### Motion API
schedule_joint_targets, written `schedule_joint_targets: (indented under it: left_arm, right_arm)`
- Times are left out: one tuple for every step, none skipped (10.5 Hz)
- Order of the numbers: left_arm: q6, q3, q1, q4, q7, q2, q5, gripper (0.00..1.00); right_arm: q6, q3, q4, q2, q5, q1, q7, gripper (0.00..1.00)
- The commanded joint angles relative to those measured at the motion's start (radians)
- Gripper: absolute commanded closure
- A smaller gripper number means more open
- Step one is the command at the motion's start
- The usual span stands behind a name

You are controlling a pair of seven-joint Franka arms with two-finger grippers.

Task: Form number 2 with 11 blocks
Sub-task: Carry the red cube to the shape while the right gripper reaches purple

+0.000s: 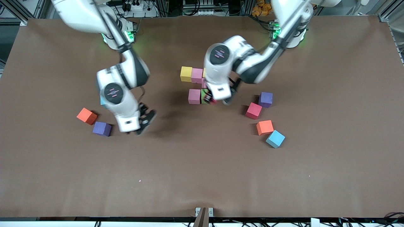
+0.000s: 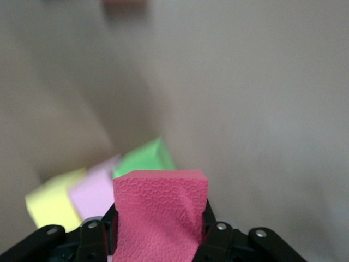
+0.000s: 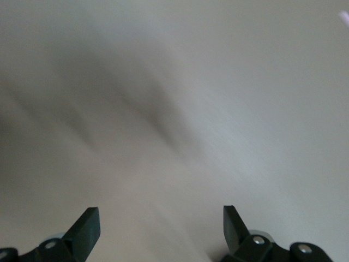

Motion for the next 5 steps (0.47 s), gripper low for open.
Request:
schedule_joint_targets:
  left_arm:
    - [-0.011,0.042,-0.118,0.152,-0.199,0.103,0.019,0.68]
    - [-0.011,0.077,-0.190,0.205,-0.254,0.146,0.030,0.68]
    - [-0.011,0.154,-0.273,0.256,-0.295,0.172,0.024,0.68]
    - [-0.011,0.225,-0.340,0.282,-0.316,0.200,0.014,0.68]
    - [-0.011,0.249,-0.373,0.314,-0.329,0.231,0.013,0.68]
  right_arm:
    - [0.012,0.020,-0.021,-0.008,-0.005,-0.152,0.010,0.00]
    - [0.038,0.020,-0.019,0.001,-0.003,-0.196,0.026,0.00]
    - [0.044,0.020,-0.019,0.003,-0.003,-0.221,0.085,0.00]
    - [0.046,0.020,-0.015,0.009,-0.002,-0.238,0.178,0.00]
    - [0.049,0.020,-0.010,0.019,0.000,-0.250,0.282,0.00]
